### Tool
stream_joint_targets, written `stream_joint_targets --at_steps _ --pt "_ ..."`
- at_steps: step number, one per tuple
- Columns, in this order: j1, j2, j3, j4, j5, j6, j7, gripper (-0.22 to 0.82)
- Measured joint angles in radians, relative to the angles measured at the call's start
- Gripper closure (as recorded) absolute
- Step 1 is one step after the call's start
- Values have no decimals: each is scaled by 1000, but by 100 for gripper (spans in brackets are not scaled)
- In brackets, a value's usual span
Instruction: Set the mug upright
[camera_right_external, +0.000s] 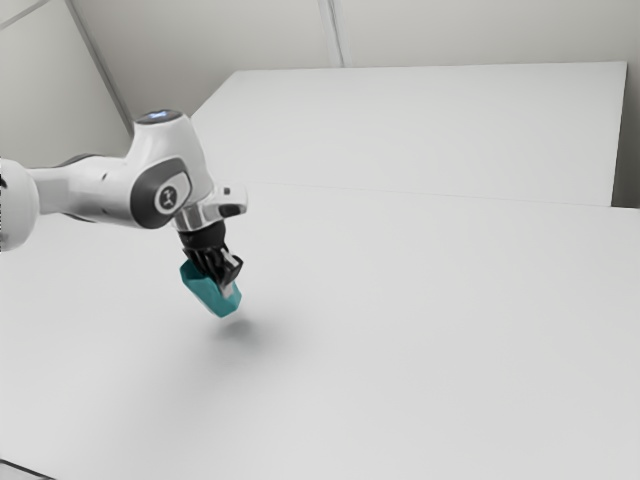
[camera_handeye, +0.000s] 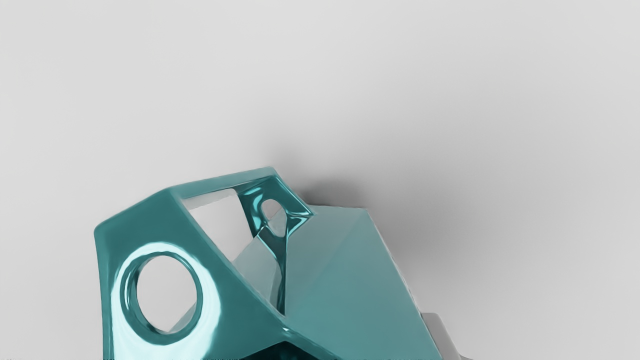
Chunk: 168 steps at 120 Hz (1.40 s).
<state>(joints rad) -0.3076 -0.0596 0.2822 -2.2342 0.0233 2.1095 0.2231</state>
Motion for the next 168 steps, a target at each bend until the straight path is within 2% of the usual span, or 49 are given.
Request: stream_joint_targets --at_steps 69,98,140,168 --pt "-7 113 0 27 10 29 -73 77" --pt "-10 132 0 29 10 36 -88 76" --pt "-9 135 -1 36 8 38 -99 56" --pt "-11 130 -1 50 8 36 -102 38"
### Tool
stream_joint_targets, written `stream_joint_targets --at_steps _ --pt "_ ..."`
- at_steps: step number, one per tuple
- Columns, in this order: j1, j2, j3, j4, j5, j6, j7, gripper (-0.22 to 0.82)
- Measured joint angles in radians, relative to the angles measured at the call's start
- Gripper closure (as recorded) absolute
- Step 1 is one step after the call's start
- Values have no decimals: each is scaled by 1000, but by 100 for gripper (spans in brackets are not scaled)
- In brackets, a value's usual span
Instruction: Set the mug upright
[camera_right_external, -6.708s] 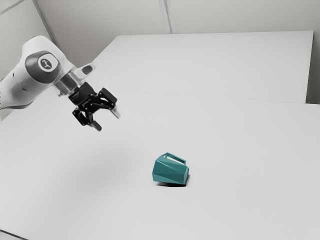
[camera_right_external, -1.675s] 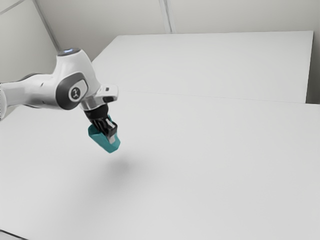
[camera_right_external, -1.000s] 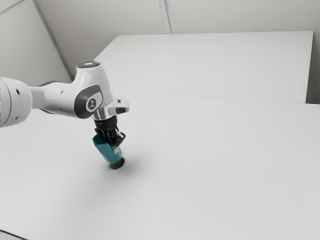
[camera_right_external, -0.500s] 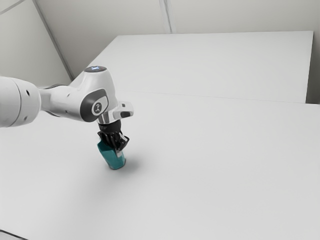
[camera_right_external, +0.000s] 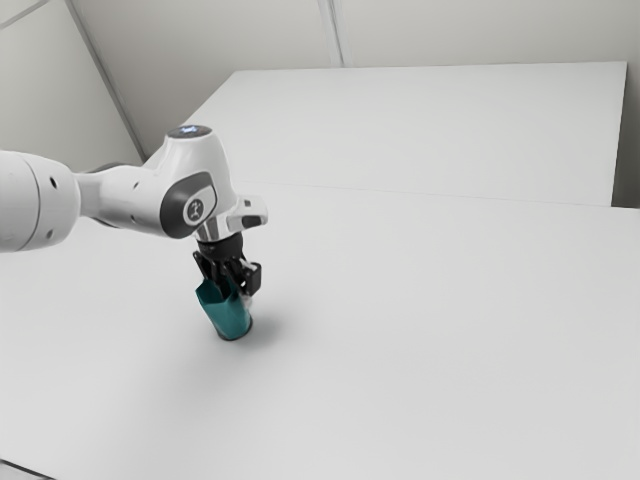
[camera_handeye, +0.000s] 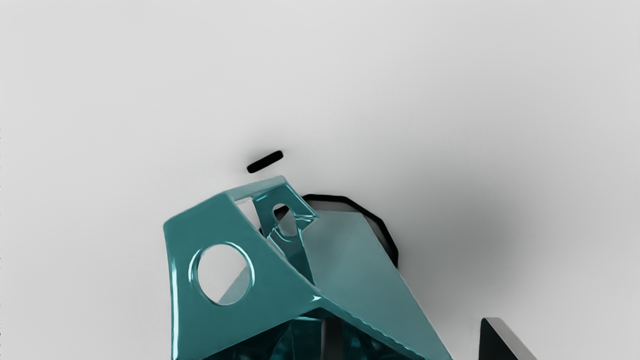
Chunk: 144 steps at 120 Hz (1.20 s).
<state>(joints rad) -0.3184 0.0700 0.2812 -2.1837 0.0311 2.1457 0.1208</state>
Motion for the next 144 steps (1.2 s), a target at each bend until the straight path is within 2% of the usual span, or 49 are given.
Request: stream_joint_targets --at_steps 25,52,76,95,126,144 --pt "-5 -27 1 3 0 -9 -3 29" --pt "-6 -68 1 33 2 -37 -5 24" --pt "-2 -68 0 168 3 -118 -7 20" --pt "22 -15 -12 324 -1 -198 -7 10" --pt "188 132 -142 630 -16 -352 -7 3" --pt "228 158 -189 693 -26 -416 -9 2"
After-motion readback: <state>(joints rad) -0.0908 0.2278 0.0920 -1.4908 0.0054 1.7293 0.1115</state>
